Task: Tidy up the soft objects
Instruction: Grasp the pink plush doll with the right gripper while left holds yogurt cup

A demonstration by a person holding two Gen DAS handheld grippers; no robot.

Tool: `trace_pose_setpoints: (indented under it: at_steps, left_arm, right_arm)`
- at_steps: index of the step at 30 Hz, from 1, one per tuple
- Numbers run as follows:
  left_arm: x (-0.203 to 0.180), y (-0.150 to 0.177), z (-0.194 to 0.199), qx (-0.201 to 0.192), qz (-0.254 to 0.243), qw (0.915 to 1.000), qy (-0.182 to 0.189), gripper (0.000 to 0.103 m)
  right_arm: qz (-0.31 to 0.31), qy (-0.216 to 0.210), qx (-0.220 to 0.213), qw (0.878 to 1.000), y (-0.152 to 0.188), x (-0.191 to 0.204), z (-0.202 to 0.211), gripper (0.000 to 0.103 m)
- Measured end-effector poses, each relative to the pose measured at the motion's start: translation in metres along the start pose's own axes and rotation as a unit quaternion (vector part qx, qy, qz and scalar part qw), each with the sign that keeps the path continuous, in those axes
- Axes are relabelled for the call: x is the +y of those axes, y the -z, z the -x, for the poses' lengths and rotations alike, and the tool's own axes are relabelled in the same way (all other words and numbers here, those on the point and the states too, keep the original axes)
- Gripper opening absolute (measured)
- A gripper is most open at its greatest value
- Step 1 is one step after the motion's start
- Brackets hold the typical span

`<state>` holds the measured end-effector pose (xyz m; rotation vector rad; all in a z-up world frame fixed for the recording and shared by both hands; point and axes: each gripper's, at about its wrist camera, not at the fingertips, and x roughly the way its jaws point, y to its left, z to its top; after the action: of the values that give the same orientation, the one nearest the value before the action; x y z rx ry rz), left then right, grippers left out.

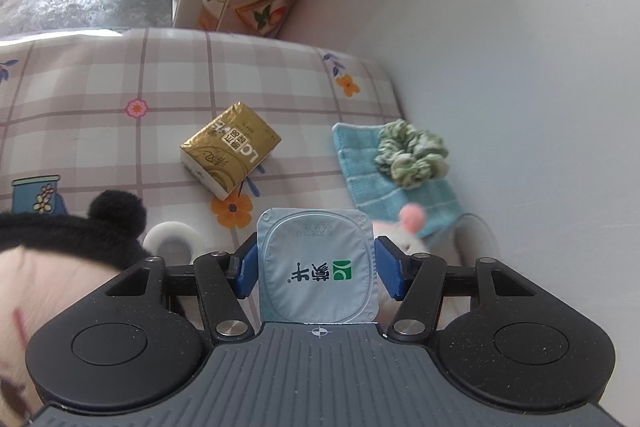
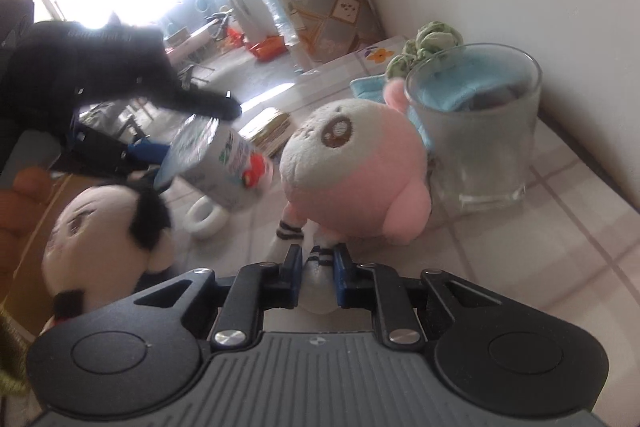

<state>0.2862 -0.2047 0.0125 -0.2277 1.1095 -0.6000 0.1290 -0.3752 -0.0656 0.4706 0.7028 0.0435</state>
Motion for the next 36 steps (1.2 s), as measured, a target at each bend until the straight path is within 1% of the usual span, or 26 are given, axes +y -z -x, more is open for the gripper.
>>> trace_pose_setpoints:
  at_steps: [7, 9, 10, 12, 14, 16, 17, 19, 20, 21, 22, 23, 26, 28, 29, 30, 32, 33, 36]
  left_arm:
    - [-0.002, 0.021, 0.037, -0.019, 0.007, 0.9997, 0.015, 0.058]
    - [-0.002, 0.029, 0.047, -0.022, 0.009, 0.9995, 0.019, 0.058]
    - [-0.001, 0.032, 0.051, -0.024, 0.010, 0.9995, 0.020, 0.058]
    - [-0.001, 0.039, 0.058, -0.027, 0.010, 0.9994, 0.019, 0.058]
    - [-0.001, 0.044, 0.065, -0.029, 0.012, 0.9993, 0.019, 0.058]
    - [-0.002, 0.049, 0.072, -0.031, 0.012, 0.9992, 0.021, 0.058]
    - [-0.002, 0.050, 0.076, -0.033, 0.014, 0.9991, 0.022, 0.058]
    - [-0.002, 0.054, 0.084, -0.037, 0.015, 0.9989, 0.024, 0.058]
    - [-0.002, 0.055, 0.088, -0.039, 0.016, 0.9988, 0.025, 0.058]
    - [-0.002, 0.057, 0.093, -0.041, 0.018, 0.9987, 0.026, 0.058]
    - [-0.001, 0.058, 0.097, -0.043, 0.020, 0.9985, 0.027, 0.058]
    - [0.000, 0.059, 0.103, -0.045, 0.021, 0.9983, 0.028, 0.058]
    - [0.004, 0.063, 0.119, -0.054, 0.026, 0.9977, 0.030, 0.058]
    - [0.009, 0.064, 0.131, -0.063, 0.028, 0.9973, 0.027, 0.058]
    - [0.011, 0.065, 0.137, -0.067, 0.029, 0.9970, 0.026, 0.058]
    - [0.013, 0.066, 0.141, -0.071, 0.031, 0.9967, 0.023, 0.058]
    - [0.019, 0.067, 0.151, -0.079, 0.033, 0.9962, 0.018, 0.058]
    - [0.023, 0.068, 0.156, -0.082, 0.035, 0.9959, 0.015, 0.058]
    - [0.037, 0.072, 0.171, -0.090, 0.046, 0.9948, 0.013, 0.058]
  right_arm:
    - [-0.008, -0.039, 0.033, 0.999, 0.031, 0.003, 0.047, 0.017]
    - [0.005, -0.041, 0.042, 0.998, 0.041, 0.005, 0.060, 0.018]
    - [0.011, -0.043, 0.042, 0.998, 0.044, 0.006, 0.067, 0.020]
    - [0.030, -0.043, 0.036, 0.998, 0.047, 0.008, 0.079, 0.022]
    - [0.048, -0.030, 0.015, 0.998, 0.048, 0.011, 0.093, 0.032]
    - [0.058, -0.022, -0.015, 0.998, 0.044, 0.012, 0.105, 0.069]
    - [0.059, -0.020, -0.030, 0.998, 0.041, 0.012, 0.110, 0.074]
    - [0.064, -0.020, -0.046, 0.997, 0.031, 0.011, 0.110, 0.077]
    - [0.067, -0.020, -0.044, 0.997, 0.025, 0.011, 0.104, 0.081]
    - [0.066, -0.019, -0.035, 0.997, 0.020, 0.011, 0.096, 0.089]
    - [0.066, -0.020, -0.028, 0.997, 0.015, 0.010, 0.087, 0.093]
    - [0.071, -0.022, -0.021, 0.997, 0.012, 0.010, 0.077, 0.094]
    - [0.080, -0.006, 0.006, 0.997, 0.006, 0.011, 0.049, 0.094]
    - [0.083, -0.011, 0.025, 0.996, 0.005, 0.011, 0.031, 0.097]
    - [0.078, -0.011, 0.035, 0.996, 0.004, 0.009, 0.024, 0.097]
    - [0.069, -0.020, 0.041, 0.997, 0.006, 0.007, 0.021, 0.097]
    - [0.058, -0.030, 0.043, 0.997, 0.007, 0.006, 0.016, 0.093]
    - [0.051, -0.037, 0.045, 0.997, 0.008, 0.007, 0.017, 0.088]
    - [0.053, -0.025, 0.041, 0.997, 0.010, 0.012, 0.020, 0.085]
